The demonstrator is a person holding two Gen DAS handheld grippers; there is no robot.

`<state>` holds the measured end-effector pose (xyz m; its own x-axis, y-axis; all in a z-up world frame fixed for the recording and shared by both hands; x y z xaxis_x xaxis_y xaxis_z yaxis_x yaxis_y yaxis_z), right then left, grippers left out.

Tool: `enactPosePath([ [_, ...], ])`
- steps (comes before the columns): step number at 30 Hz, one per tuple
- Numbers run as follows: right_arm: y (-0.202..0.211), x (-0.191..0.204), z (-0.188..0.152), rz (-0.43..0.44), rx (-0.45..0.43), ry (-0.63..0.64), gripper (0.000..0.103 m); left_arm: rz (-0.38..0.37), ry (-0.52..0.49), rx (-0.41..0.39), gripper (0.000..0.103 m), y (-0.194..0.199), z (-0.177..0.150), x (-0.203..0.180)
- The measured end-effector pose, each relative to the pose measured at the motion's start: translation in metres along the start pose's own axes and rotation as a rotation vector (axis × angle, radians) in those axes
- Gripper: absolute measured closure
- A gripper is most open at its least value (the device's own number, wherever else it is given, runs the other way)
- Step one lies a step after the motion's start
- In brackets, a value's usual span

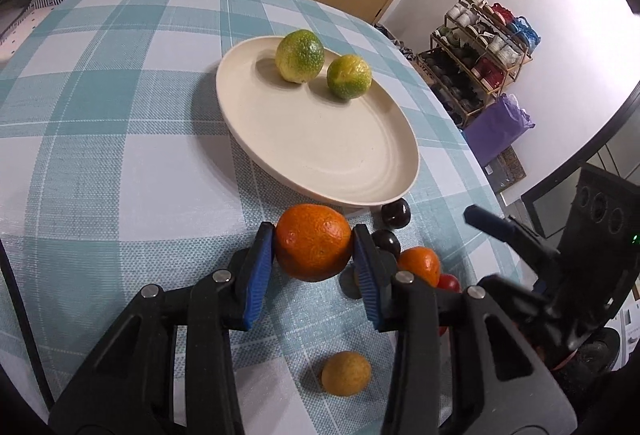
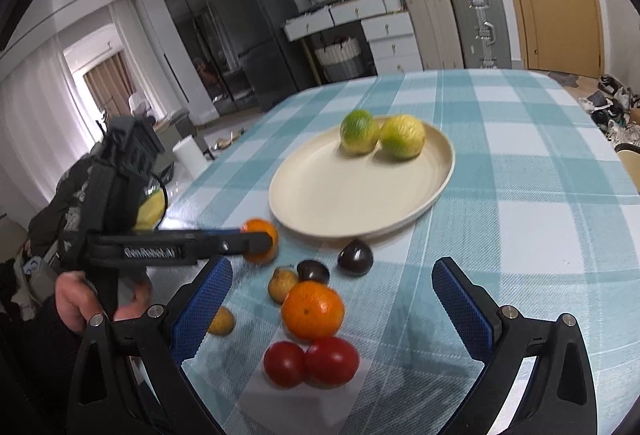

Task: Organize fruits
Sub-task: 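Grasp the second orange with the right tool while the left tool lifts its orange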

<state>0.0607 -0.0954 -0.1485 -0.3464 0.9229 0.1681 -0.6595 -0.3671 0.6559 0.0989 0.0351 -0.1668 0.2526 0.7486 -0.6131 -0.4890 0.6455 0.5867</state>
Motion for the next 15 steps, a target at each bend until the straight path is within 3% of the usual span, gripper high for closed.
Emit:
enactPosePath([
  [11, -0.016, 0.016, -0.013, 0.002, 0.075, 0.071, 0.002, -0.005, 0.005, -0.037, 0.067, 0.021, 0.0, 0.003],
  [15, -0.025, 0.018, -0.018, 0.004, 0.117, 0.082, 0.01, -0.003, 0.018, -0.053, 0.067, 0.028, 0.001, 0.007],
])
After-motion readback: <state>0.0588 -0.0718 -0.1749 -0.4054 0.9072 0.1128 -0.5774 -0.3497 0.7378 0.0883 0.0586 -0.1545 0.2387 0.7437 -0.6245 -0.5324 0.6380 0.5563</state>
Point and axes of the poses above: each gripper's, at about its wrist camera, not at the fingertips, and y roughly against the way its jaws point, x to its left, z to its top, the point moved 5 cm from there along -y, roughly the way its jaws point, and after that the axes turned 14 degrees about -z, right-handed, at the moved point
